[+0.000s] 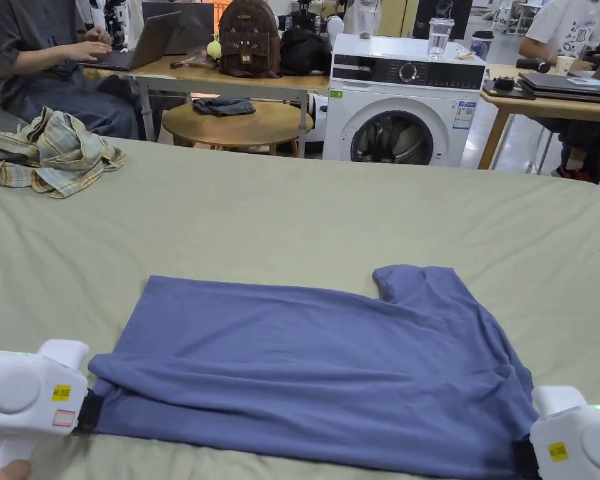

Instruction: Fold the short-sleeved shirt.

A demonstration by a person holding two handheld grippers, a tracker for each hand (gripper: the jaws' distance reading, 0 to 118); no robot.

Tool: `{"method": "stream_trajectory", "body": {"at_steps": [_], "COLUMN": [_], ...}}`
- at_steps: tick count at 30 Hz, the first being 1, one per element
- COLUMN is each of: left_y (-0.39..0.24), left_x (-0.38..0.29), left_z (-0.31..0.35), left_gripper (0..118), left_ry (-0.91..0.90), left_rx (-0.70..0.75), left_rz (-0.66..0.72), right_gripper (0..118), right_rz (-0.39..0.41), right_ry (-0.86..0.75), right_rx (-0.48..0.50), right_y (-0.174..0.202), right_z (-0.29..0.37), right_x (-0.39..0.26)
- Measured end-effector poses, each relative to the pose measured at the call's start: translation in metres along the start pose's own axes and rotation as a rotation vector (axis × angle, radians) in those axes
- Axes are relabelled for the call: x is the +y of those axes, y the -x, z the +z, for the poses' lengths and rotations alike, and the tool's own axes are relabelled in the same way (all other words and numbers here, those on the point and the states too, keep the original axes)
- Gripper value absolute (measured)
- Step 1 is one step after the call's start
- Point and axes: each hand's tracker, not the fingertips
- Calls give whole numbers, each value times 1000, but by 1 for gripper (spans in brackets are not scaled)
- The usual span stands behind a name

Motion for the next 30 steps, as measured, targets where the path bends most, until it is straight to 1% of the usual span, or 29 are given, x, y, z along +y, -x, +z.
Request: {"method": "stream_trajectory", "body": {"at_steps": [2,3,4,5,6,8,9,11,13,14,15,16,17,18,19,21,23,26,28,30], "left_y": [-1,-1,0,0,2,-1,-2,-6,-10,-14,-18,-23,-27,-32,-36,-43,-41,-35,-27,-16], "left_x": [-2,-1,0,3,8,15,21,32,44,47,52,56,59,59,62,71,82,112,138,164], "left_z": [-7,-4,2,7,11,25,32,45,51,54,55,55,54,51,50,46,40,22,5,-14], "left_gripper": [0,0,2,10,18,28,30,31,31,31,31,31,29,20,0,0,0,0,0,0], "left_ry": [0,-8,-16,-11,-15,-75,-115,-191,-282,-324,-349,-384,-434,-467,-492,-487,-476,-463,-403,-352], "left_rx": [1,2,-1,-4,-3,30,37,24,-2,1,17,32,40,51,58,91,31,58,71,39], "left_rz": [6,13,19,37,49,47,54,74,89,78,73,70,56,34,16,22,37,44,60,77], "right_gripper": [8,15,33,46,51,51,50,50,51,50,46,29,9,2,0,0,0,0,0,0], "right_rz": [-7,0,6,8,14,11,-13,-49,-55,-64,-73,-75,-78,-82,-82,-86,-97,-85,-79,-66], "right_ry": [4,-2,-7,-30,-71,-160,-206,-290,-384,-403,-433,-474,-489,-511,-543,-564,-584,-581,-576,-551], "right_rx": [-4,-19,-32,-67,-108,-138,-137,-122,-98,-105,-93,-63,-55,-69,-69,-63,-46,-24,-9,-9], "right_y": [2,4,6,7,8,10,11,15,23,29,35,41,46,53,59,69,76,85,89,93], "right_z": [-6,-1,4,14,24,44,54,67,73,73,73,72,69,67,66,61,58,48,40,30], "right_x": [-1,0,2,6,9,20,27,41,56,63,68,73,79,83,86,94,101,115,122,130]}}
